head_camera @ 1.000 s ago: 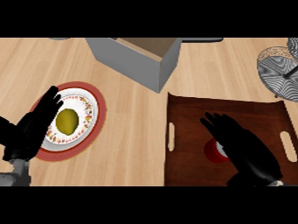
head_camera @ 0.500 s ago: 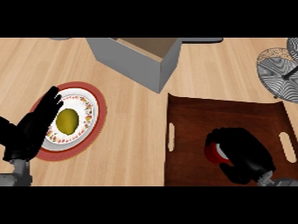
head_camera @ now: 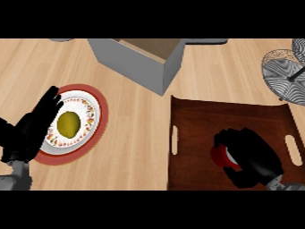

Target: Pick the can from the tray and place it in the tiered basket

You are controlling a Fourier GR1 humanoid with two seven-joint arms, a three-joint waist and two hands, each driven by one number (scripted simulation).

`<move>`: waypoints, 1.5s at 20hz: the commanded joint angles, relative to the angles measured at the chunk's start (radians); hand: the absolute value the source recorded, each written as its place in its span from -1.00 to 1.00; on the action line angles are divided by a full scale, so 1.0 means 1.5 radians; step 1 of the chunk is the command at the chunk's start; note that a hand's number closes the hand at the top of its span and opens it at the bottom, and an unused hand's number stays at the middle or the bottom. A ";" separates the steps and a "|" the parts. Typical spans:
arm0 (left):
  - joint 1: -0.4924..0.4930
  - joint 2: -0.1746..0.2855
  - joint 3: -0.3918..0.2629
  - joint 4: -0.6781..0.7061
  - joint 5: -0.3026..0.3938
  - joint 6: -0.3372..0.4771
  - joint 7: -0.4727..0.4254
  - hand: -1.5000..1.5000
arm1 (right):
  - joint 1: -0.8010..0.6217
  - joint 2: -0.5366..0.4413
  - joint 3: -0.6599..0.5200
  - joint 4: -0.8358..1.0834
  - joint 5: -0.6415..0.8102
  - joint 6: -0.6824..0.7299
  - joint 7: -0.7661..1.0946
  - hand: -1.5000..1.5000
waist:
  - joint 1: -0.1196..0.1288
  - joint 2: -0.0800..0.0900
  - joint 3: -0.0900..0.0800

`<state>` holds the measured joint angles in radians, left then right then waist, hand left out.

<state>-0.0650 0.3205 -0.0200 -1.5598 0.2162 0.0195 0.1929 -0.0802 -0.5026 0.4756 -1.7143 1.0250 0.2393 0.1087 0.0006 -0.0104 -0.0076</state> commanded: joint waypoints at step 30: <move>0.025 -0.018 0.012 0.007 -0.021 -0.027 -0.027 0.00 | -0.138 -0.389 -0.722 0.583 -0.518 0.033 -0.401 1.00 | 0.007 0.008 0.005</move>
<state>-0.0466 0.3091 0.0003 -1.5551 0.1990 -0.0096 0.1729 -0.2212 -1.0794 -0.6495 -0.8561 0.2514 0.2465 -0.5096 0.0053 0.0013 0.0007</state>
